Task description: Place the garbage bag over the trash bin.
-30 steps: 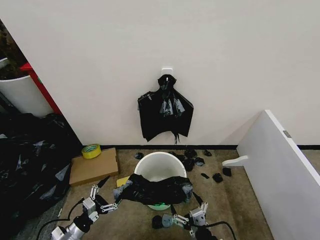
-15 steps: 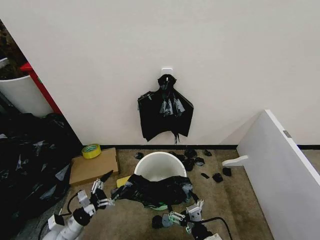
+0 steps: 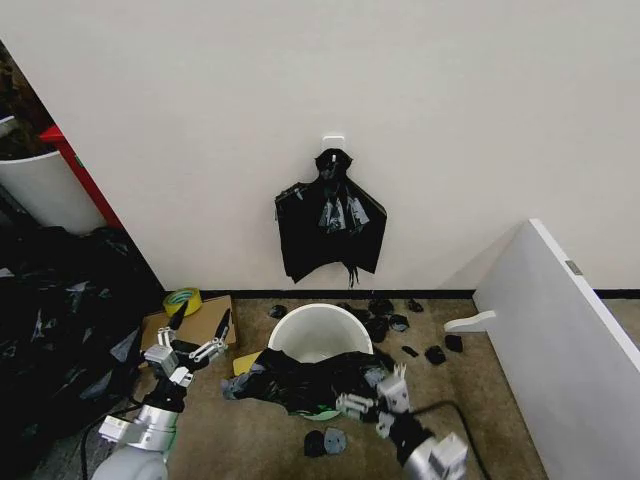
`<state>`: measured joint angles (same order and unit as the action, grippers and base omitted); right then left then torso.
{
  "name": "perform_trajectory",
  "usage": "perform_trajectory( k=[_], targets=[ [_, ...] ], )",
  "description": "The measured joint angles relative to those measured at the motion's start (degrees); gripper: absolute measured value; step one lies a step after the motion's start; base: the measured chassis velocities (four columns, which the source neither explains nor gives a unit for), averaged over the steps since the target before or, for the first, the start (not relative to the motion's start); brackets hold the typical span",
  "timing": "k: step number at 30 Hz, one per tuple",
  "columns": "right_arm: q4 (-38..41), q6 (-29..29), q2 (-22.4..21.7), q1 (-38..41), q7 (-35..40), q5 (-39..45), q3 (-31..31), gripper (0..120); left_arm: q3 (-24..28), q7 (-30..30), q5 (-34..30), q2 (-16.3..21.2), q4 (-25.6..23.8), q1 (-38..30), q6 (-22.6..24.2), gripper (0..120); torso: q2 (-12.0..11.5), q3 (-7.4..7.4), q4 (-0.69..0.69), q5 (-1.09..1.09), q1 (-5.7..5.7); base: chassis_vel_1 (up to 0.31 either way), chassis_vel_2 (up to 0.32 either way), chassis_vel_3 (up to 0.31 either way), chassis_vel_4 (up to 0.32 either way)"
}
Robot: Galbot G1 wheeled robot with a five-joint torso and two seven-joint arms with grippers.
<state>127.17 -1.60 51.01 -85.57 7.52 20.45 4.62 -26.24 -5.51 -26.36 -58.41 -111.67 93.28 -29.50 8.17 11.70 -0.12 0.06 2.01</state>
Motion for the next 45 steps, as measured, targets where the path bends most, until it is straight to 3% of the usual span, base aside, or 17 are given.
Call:
perform_trajectory(
  k=[2, 4, 5, 12, 16, 20, 28, 31, 38, 45],
  targets=[
    [0.2, -3.8, -2.7, 2.0, -1.3, 4.6, 2.7, 100, 1.1, -2.9, 2.6, 1.1, -1.5, -0.4, 3.6, 100, 0.0, 0.0, 0.02, -0.02, 0.0, 0.0, 0.0, 0.0, 0.0],
    [-0.4, -7.3, -5.1, 4.1, -2.9, 8.5, 4.8, 100, 1.8, -4.0, 4.2, 2.1, -2.3, -1.0, 6.1, 100, 0.0, 0.0, -0.12, -0.06, 0.0, 0.0, 0.0, 0.0, 0.0],
    [-1.8, -9.4, -6.5, 6.3, -4.0, 11.0, 4.7, 100, 1.8, -4.5, 5.2, 2.1, -2.9, -0.7, 7.4, 100, 0.0, 0.0, -0.12, -0.03, 0.0, 0.0, 0.0, 0.0, 0.0],
    [-11.4, -15.5, -10.1, 24.3, -10.7, 16.6, -4.4, 100, 0.9, -7.4, 11.9, -0.1, -5.2, 3.9, 10.7, 100, 0.0, 0.0, 0.0, -0.05, 0.0, 0.0, 0.0, 0.0, 0.0],
    [-17.3, -17.3, -8.2, 33.0, -13.1, 18.2, -11.6, 100, 0.2, -7.9, 15.1, -2.0, -5.8, 6.9, 10.7, 100, 0.0, 0.01, -0.01, 0.0, 0.0, 0.0, 0.0, 0.0, 0.0],
    [-26.9, -18.3, -3.5, 43.2, -17.0, 16.4, -19.3, 100, -0.2, -7.7, 15.4, -4.5, -7.2, 9.6, 10.4, 100, 0.0, 0.0, -0.02, -0.02, 0.0, 0.0, 0.0, 0.0, 0.0],
    [-38.7, -15.7, 1.6, 50.3, -21.1, 10.7, -25.0, 100, -0.2, -6.9, 14.2, -6.2, -8.3, 10.5, 9.8, 100, 0.0, 0.0, -0.04, -0.02, 0.0, 0.0, 0.0, 0.0, 0.0],
    [-41.6, -14.7, 2.1, 51.8, -22.5, 9.4, -26.7, 95, -0.1, -6.6, 13.9, -6.7, -8.3, 10.7, 9.6, 100, 0.0, 0.0, -0.04, -0.04, 0.0, 0.0, 0.0, 0.0, 0.0],
    [-48.0, -13.2, 4.1, 56.1, -27.2, 9.3, -30.4, 66, -0.1, -6.0, 13.5, -7.0, -9.4, 11.6, 9.5, 100, 0.0, -0.01, -0.05, -0.03, 0.0, 0.0, 0.0, 0.0, 0.0],
    [-49.5, -13.0, 4.3, 57.0, -29.4, 9.5, -31.2, 42, 0.1, -6.0, 13.4, -7.7, -10.0, 12.1, 9.5, 100, 0.0, -0.01, -0.03, -0.03, 0.0, 0.0, 0.0, 0.0, 0.0]
  ],
)
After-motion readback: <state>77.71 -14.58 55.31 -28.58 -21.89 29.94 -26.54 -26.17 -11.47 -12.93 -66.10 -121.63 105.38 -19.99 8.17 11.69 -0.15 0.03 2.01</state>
